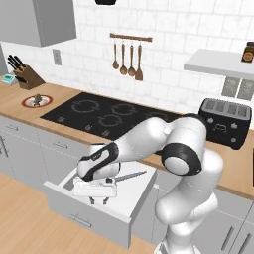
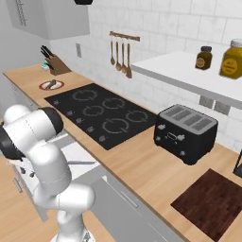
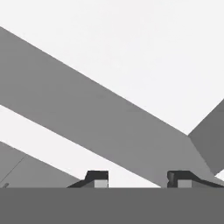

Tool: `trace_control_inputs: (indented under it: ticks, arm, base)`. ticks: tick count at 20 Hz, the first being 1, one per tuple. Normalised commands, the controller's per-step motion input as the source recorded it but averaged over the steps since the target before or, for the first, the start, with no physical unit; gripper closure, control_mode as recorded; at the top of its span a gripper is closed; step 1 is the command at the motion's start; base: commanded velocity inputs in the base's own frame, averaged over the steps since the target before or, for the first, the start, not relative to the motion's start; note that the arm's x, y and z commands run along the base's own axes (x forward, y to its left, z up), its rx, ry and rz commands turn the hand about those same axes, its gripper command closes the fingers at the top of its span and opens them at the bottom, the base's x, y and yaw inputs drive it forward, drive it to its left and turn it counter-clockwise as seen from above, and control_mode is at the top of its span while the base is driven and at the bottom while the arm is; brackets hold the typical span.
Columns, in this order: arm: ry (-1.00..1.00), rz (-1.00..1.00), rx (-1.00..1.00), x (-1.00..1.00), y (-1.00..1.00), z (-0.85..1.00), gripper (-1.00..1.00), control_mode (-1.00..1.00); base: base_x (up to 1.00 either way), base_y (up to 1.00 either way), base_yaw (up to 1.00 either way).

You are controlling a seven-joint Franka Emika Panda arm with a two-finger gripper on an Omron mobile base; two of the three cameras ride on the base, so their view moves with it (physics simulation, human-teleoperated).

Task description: Pick up the knife from the drawer and place it on the cutting board. Then place the meat from the plate to the cutting board.

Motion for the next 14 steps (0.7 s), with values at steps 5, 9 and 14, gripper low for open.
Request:
trace_control_inputs:
  ticks: [5,9,14]
  arm:
    - [-0.02,-0.02,0.0,-0.11,0.17,0.23,-1.0,-1.0]
    - [0.0,-0.06,0.0,0.0,-0.17,0.36,-1.0,-1.0]
    - [0.01,-0.08,0.0,0.09,-0.52,-0.06,-1.0,-1.0]
  base:
    - [0.0,0.0,0.0]
    - [0.0,0.0,0.0]
    - [0.0,0.0,0.0]
